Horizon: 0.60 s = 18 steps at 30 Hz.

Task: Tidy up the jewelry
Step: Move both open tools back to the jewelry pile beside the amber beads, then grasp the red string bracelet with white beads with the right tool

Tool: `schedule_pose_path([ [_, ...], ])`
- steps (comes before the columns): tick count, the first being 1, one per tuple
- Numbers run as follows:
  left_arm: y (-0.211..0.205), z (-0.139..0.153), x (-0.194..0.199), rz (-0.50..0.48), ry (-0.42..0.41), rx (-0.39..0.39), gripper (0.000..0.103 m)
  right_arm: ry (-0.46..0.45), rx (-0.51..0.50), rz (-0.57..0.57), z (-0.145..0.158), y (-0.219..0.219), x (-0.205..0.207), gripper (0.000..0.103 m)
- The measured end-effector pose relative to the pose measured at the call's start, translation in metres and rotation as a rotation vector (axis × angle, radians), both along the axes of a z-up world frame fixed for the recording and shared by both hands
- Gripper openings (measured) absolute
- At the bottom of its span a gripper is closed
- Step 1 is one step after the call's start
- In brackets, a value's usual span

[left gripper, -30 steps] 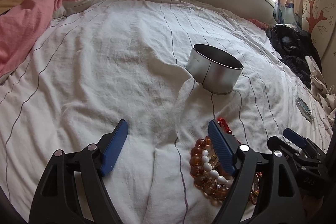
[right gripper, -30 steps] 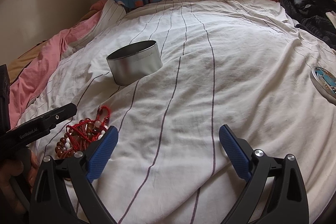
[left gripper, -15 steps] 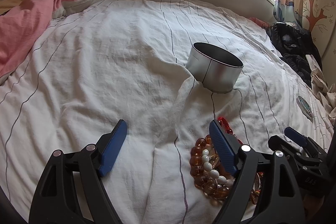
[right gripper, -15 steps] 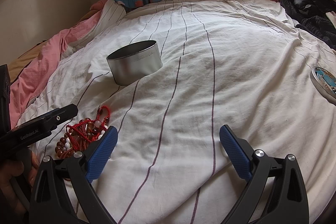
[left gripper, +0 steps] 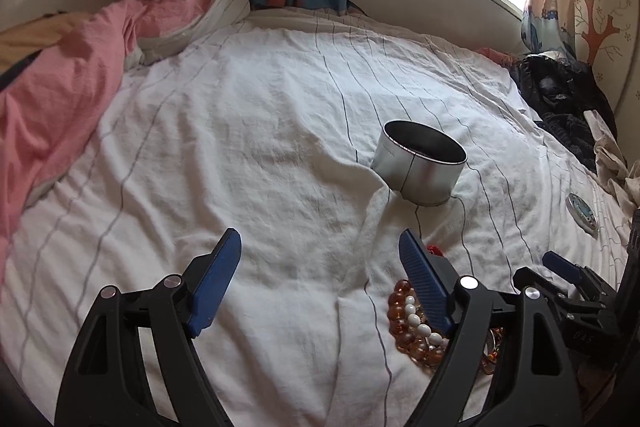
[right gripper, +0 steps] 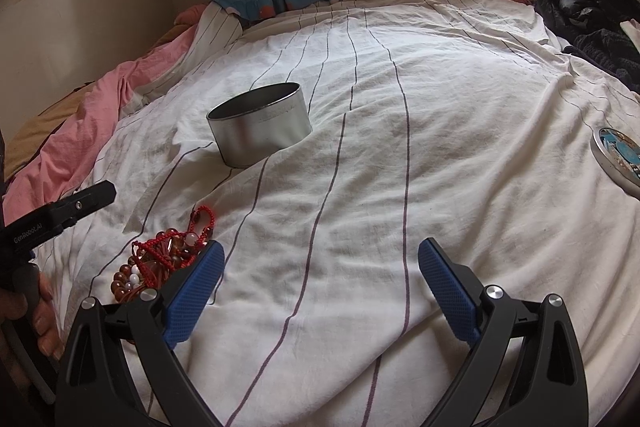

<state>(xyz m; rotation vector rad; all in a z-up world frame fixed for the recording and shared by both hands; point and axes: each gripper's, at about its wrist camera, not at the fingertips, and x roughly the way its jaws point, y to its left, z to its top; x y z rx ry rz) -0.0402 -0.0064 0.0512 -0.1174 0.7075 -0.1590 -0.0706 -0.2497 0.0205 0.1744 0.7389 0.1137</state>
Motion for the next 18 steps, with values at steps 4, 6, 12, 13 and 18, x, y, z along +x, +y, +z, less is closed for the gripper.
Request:
schedule_pose_path([
  [4, 0.006, 0.014, -0.003, -0.064, -0.021, -0.031, 0.081, -0.044, -0.033, 0.032, 0.006, 0.009, -0.007, 0.093],
  [6, 0.0, 0.013, -0.002, -0.135, 0.003, -0.051, 0.081, -0.056, -0.048, 0.058, 0.009, 0.014, -0.009, 0.093],
  [12, -0.01, 0.013, -0.002, -0.156, -0.003, 0.032, 0.081, -0.098, -0.055, 0.204, 0.02, 0.042, -0.012, 0.093],
  [13, -0.007, 0.014, -0.002, -0.14, -0.004, 0.026, 0.082, -0.097, -0.067, 0.241, 0.02, 0.051, -0.011, 0.093],
  [18, 0.013, 0.022, -0.001, -0.067, -0.015, -0.043, 0.085, -0.05, -0.119, 0.381, 0.019, 0.082, 0.002, 0.071],
])
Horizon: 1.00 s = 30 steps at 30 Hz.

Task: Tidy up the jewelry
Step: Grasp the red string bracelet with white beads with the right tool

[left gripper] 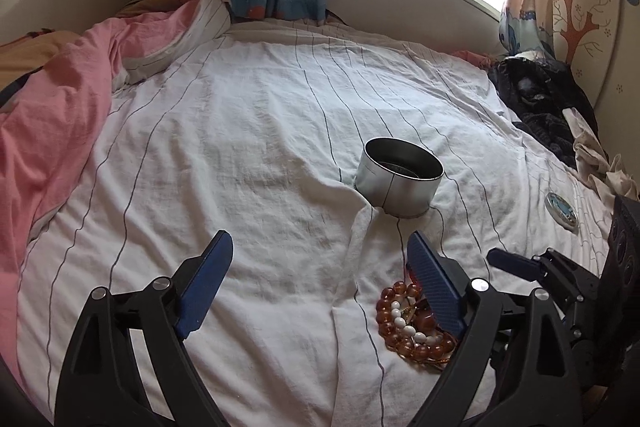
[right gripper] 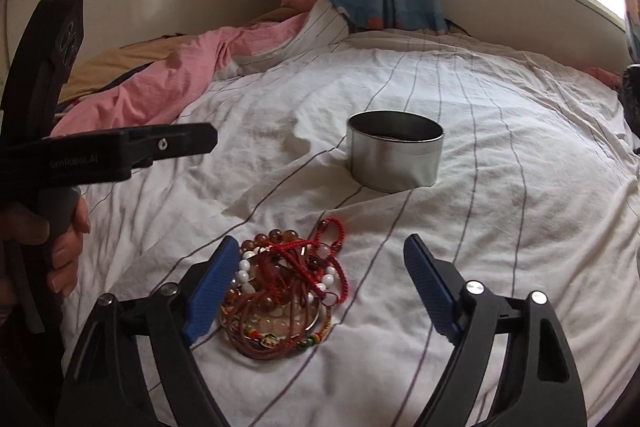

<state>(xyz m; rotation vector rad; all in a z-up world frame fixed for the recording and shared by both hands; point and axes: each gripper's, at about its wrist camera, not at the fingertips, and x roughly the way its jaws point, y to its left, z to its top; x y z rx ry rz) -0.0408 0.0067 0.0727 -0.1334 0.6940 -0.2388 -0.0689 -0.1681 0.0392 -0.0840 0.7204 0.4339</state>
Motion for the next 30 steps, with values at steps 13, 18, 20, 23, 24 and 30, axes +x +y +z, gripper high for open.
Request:
schedule_pose_path([
  [13, 0.003, 0.002, 0.001, 0.012, -0.005, 0.001, 0.087, 0.077, 0.175, -0.01, 0.006, -0.029, 0.0, 0.005],
  [18, -0.004, 0.0, 0.0, -0.027, 0.0, -0.004, 0.087, 0.058, 0.279, -0.083, 0.023, -0.062, -0.012, 0.005],
  [20, -0.015, -0.001, 0.001, -0.082, -0.005, -0.012, 0.087, 0.051, 0.306, -0.115, 0.027, -0.075, -0.014, 0.005],
  [23, -0.044, -0.008, 0.006, -0.196, 0.003, 0.003, 0.087, 0.059, 0.338, -0.159, 0.026, -0.088, -0.013, 0.005],
  [24, -0.056, -0.011, 0.008, -0.233, 0.01, 0.019, 0.087, 0.067, 0.351, -0.169, 0.024, -0.091, -0.012, 0.005],
  [30, -0.1, -0.034, 0.023, -0.309, 0.076, 0.128, 0.082, 0.086, 0.393, -0.197, 0.018, -0.101, -0.008, 0.005],
])
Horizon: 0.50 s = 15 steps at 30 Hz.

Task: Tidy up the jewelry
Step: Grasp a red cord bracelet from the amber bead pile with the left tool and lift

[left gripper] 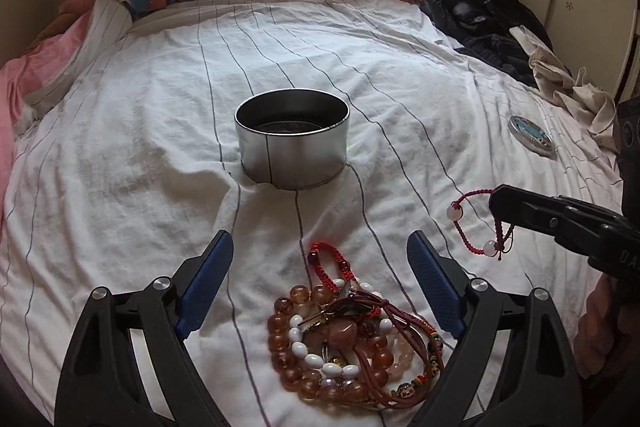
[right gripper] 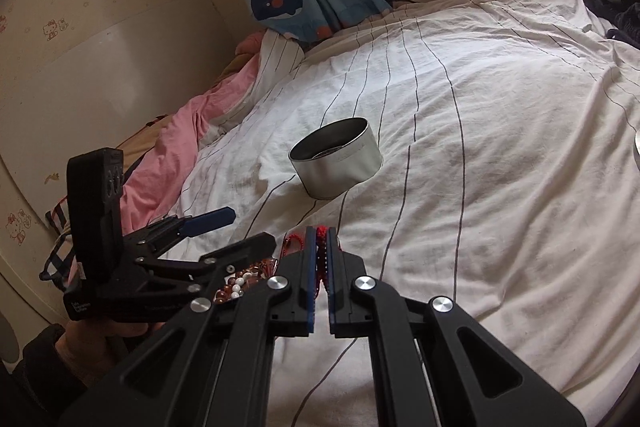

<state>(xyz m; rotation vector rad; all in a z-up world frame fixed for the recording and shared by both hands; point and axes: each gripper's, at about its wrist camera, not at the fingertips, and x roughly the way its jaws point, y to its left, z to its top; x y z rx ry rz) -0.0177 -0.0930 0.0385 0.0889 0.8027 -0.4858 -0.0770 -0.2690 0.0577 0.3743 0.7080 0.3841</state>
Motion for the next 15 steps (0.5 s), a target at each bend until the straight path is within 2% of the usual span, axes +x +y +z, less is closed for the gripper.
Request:
schedule_pose_path([
  [6, -0.016, -0.006, 0.003, -0.035, -0.014, 0.054, 0.071, 0.01, 0.02, -0.011, -0.002, -0.003, 0.003, 0.005],
  [9, -0.02, -0.016, 0.009, -0.029, 0.021, 0.11, 0.061, 0.011, 0.021, -0.008, -0.003, -0.002, 0.003, 0.005],
  [13, -0.007, -0.023, 0.017, 0.019, 0.067, 0.113, 0.032, 0.016, 0.032, -0.011, -0.003, -0.003, 0.004, 0.005],
  [15, 0.002, -0.021, 0.019, 0.046, 0.068, 0.095, 0.024, 0.016, 0.038, -0.012, -0.004, -0.004, 0.004, 0.005],
])
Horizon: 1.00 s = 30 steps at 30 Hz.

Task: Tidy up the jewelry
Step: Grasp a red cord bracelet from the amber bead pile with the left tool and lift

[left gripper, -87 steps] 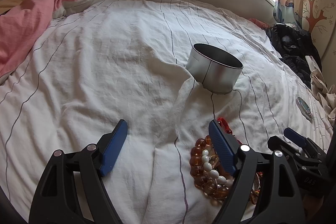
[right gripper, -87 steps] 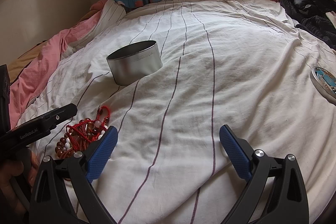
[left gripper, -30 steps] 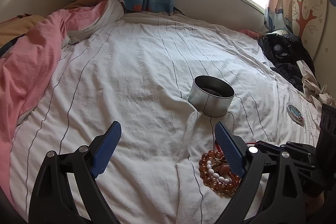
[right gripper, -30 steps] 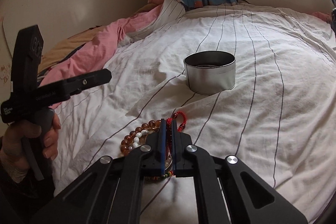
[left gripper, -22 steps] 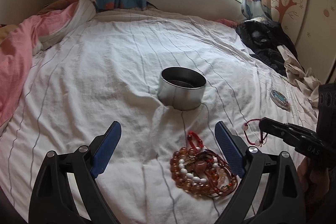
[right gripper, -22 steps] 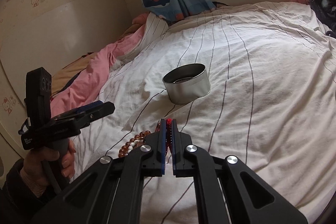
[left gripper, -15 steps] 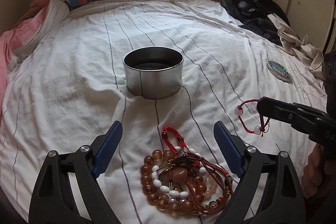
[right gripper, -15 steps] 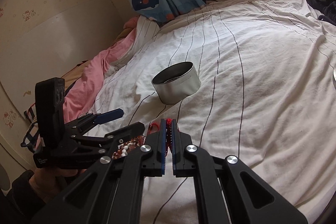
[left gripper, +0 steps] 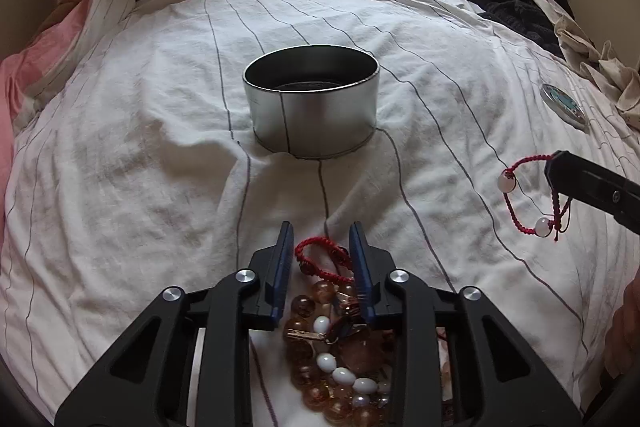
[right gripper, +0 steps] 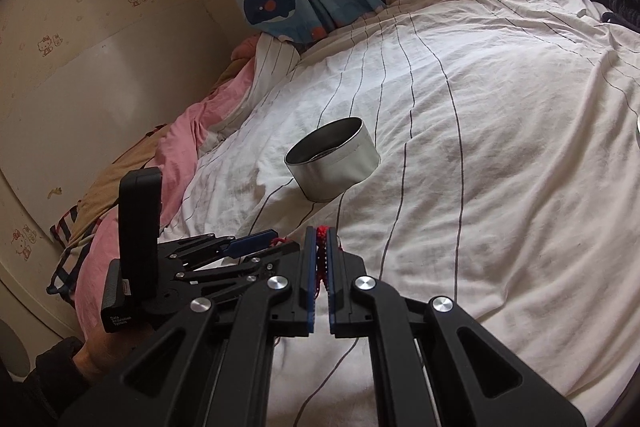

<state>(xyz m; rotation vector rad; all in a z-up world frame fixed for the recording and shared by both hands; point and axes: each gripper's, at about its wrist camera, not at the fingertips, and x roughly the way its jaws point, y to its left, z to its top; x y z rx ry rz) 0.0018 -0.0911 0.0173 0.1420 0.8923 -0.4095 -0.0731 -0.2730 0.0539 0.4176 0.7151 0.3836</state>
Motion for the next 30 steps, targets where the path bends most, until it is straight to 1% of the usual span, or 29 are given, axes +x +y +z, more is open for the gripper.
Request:
schedule_pose_path([
  [1, 0.005, 0.001, 0.001, 0.013, 0.0, -0.013, 0.02, 0.0, 0.002, 0.0, 0.0, 0.0, 0.0, 0.005],
  [2, 0.009, 0.002, 0.002, 0.024, 0.0, -0.027, 0.012, -0.001, 0.002, 0.0, 0.0, 0.0, 0.0, 0.005],
  [3, 0.013, 0.003, 0.003, 0.026, 0.007, -0.054, 0.011, 0.0, 0.002, 0.0, 0.0, 0.0, 0.0, 0.005],
  [6, 0.024, 0.005, 0.005, 0.003, 0.067, -0.173, 0.011, 0.003, 0.003, -0.001, 0.0, 0.0, 0.0, 0.006],
  [7, 0.025, 0.004, 0.005, -0.001, 0.078, -0.188, 0.011, 0.005, 0.003, -0.002, -0.001, -0.001, 0.0, 0.006],
  [9, 0.028, 0.002, 0.003, 0.009, 0.093, -0.184, 0.019, 0.01, 0.005, -0.001, -0.001, -0.001, 0.0, 0.006],
  [10, 0.028, 0.001, 0.001, 0.014, 0.092, -0.183, 0.035, 0.011, 0.005, 0.0, -0.002, 0.0, 0.001, 0.006],
  [11, 0.028, 0.0, -0.001, 0.019, 0.086, -0.185, 0.045, 0.012, 0.005, 0.001, -0.002, 0.0, 0.001, 0.006],
  [13, 0.024, 0.0, -0.003, 0.009, 0.08, -0.183, 0.048, 0.011, 0.002, 0.003, -0.002, 0.001, 0.001, 0.006],
  [16, 0.014, -0.001, -0.004, -0.01, 0.05, -0.147, 0.048, 0.015, -0.003, 0.007, -0.003, 0.003, 0.001, 0.006],
  [17, 0.011, 0.0, -0.005, -0.019, 0.044, -0.131, 0.047, 0.015, -0.007, 0.008, -0.004, 0.004, 0.002, 0.006],
  [18, 0.008, 0.0, -0.007, -0.027, 0.032, -0.11, 0.041, 0.016, -0.011, 0.009, -0.004, 0.005, 0.002, 0.006],
  [19, 0.004, 0.0, -0.007, -0.037, 0.026, -0.085, 0.023, 0.015, -0.015, 0.009, -0.004, 0.005, 0.002, 0.006],
  [20, 0.002, 0.001, -0.008, -0.042, 0.018, -0.06, 0.009, 0.015, -0.018, 0.009, -0.004, 0.006, 0.002, 0.006],
  [21, 0.002, 0.003, -0.009, -0.045, 0.007, -0.055, 0.006, 0.014, -0.019, 0.008, -0.004, 0.006, 0.002, 0.006],
  [22, 0.004, 0.007, -0.009, -0.043, -0.001, -0.069, 0.005, 0.013, -0.019, 0.007, -0.005, 0.006, 0.002, 0.006],
  [25, 0.014, 0.021, -0.009, -0.024, -0.036, -0.12, 0.005, 0.012, -0.015, 0.003, -0.005, 0.005, 0.003, 0.006],
  [28, 0.023, 0.032, -0.007, -0.009, -0.043, -0.189, 0.005, 0.004, -0.008, 0.002, -0.004, 0.004, 0.003, 0.006],
  [30, 0.025, 0.038, -0.007, -0.006, -0.047, -0.207, 0.005, -0.005, -0.001, 0.005, -0.003, 0.004, 0.003, 0.006],
])
